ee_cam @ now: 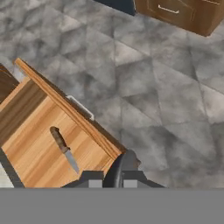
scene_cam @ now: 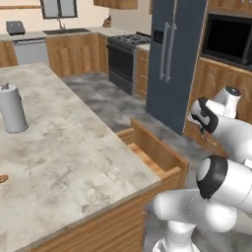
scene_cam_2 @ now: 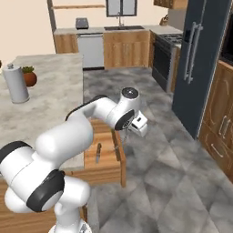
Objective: Pick up the metallic utensils from the counter and place them in the open drawer. Make sure not to pick up any wooden utensils.
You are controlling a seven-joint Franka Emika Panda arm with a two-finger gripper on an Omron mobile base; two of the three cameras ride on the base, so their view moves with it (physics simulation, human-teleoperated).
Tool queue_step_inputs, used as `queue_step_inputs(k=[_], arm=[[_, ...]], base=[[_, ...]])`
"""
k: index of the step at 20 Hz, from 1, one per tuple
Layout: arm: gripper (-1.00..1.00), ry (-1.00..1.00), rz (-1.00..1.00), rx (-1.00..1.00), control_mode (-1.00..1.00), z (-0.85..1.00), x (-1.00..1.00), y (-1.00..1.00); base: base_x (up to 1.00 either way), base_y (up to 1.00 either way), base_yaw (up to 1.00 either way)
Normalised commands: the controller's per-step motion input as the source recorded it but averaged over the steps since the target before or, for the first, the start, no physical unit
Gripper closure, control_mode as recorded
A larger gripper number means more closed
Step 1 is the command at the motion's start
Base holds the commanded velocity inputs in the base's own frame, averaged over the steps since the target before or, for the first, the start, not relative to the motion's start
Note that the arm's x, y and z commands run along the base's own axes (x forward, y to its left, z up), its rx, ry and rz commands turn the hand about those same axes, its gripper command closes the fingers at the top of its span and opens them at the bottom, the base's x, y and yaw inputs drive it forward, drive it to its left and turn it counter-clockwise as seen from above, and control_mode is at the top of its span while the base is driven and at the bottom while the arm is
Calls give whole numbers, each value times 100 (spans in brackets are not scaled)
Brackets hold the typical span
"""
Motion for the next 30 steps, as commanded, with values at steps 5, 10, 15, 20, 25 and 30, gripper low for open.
queue_step_inputs(k=[5,10,15,20,25,30], arm=[[100,0,0,0,100,0,0,0],[100,0,0,0,100,0,0,0],[100,0,8,1,-100,-4,18,-17],[100,14,34,0,-100,-57,81,-57],[100,27,11,-3,-100,-66,22,-17],[100,13,0,-2,-100,-64,0,-4]], base=[[9,-17,59],[8,-15,52],[51,-37,25],[0,0,0],[0,0,0],[0,0,0]])
